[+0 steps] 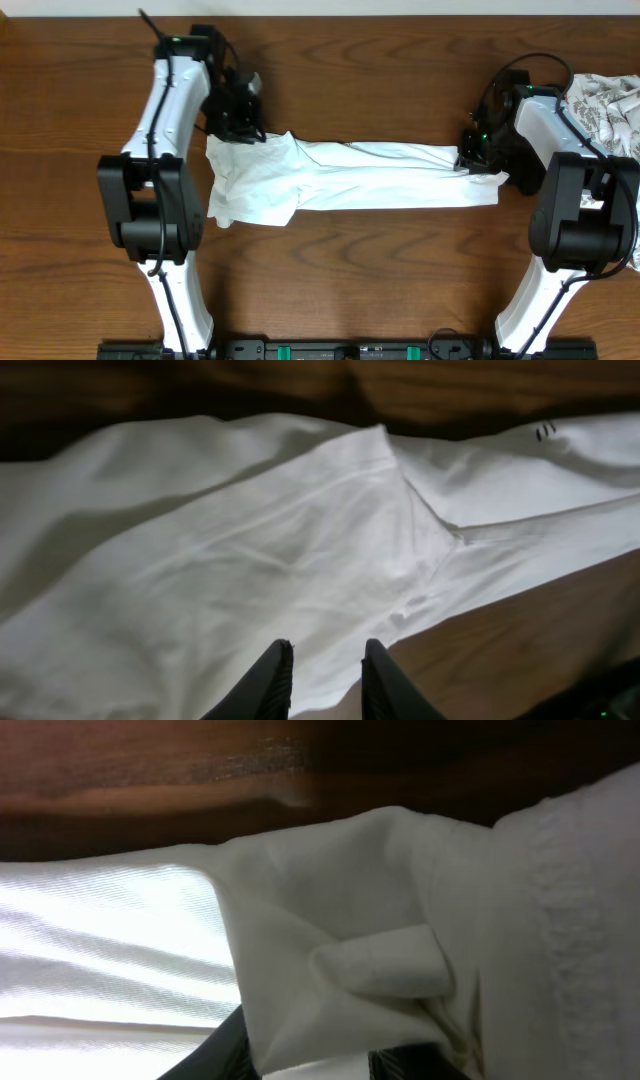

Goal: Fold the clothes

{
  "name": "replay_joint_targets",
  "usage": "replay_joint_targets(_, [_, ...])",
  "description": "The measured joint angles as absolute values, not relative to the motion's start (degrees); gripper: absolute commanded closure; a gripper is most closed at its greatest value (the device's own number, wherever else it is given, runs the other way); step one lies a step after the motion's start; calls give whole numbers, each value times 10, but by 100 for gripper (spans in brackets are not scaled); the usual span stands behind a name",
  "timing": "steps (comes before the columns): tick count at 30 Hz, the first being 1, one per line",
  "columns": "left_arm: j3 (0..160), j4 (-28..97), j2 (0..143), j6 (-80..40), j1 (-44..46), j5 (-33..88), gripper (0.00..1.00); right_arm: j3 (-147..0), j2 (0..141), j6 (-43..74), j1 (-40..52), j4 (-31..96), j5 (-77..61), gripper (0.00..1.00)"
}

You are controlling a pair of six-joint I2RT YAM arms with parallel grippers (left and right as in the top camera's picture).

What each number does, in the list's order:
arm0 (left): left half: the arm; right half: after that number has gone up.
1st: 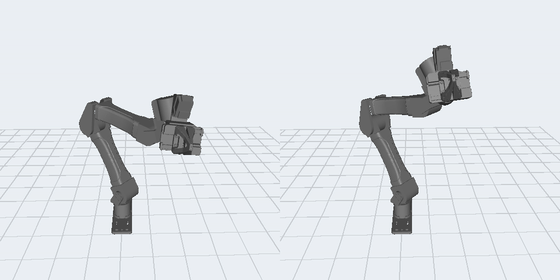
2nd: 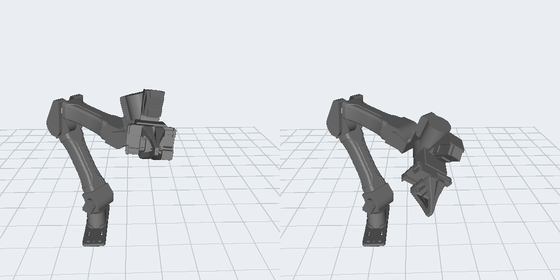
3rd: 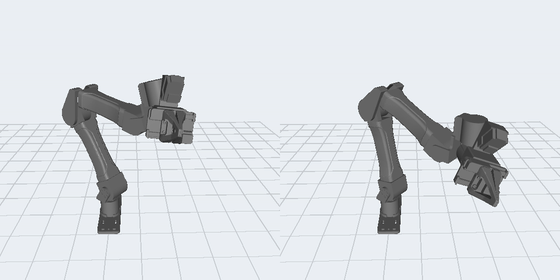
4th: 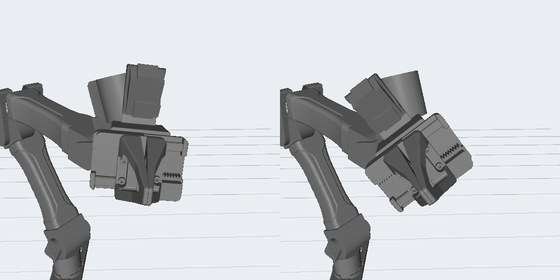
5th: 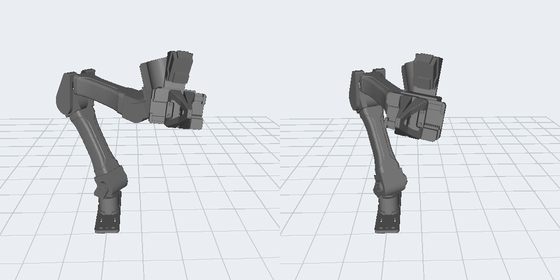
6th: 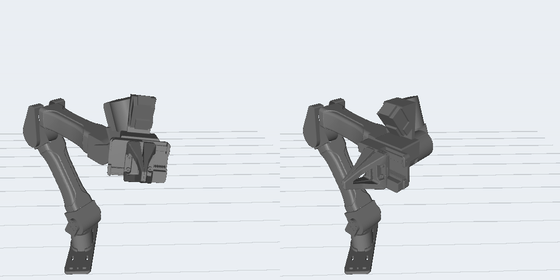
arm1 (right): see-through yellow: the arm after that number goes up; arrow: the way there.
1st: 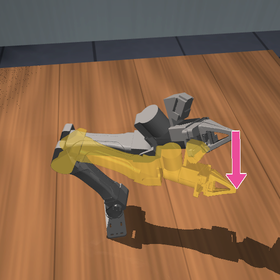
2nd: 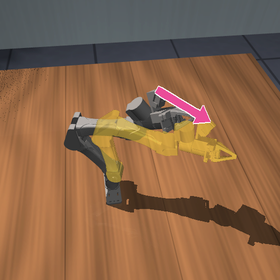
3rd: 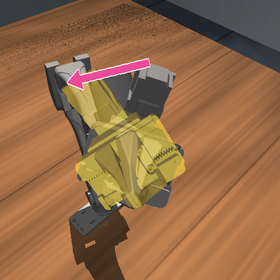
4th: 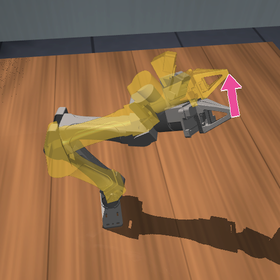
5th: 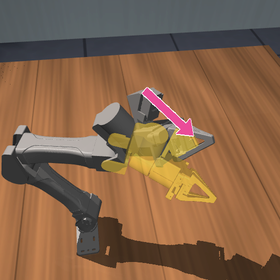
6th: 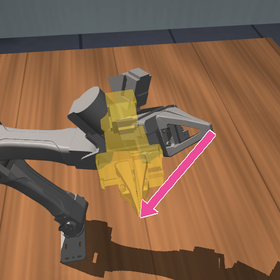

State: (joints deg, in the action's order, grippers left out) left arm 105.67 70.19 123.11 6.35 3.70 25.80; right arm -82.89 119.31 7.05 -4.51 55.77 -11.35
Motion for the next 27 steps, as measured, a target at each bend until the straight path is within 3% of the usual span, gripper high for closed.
replay_joint_targets(12, [865, 590, 1235, 64, 34, 257, 75, -829, 1193, 70, -45, 564, -124, 67])
replay_joint_targets(27, [856, 577, 1230, 17, -41, 221, 74, -828, 1193, 67, -29, 564, -190, 65])
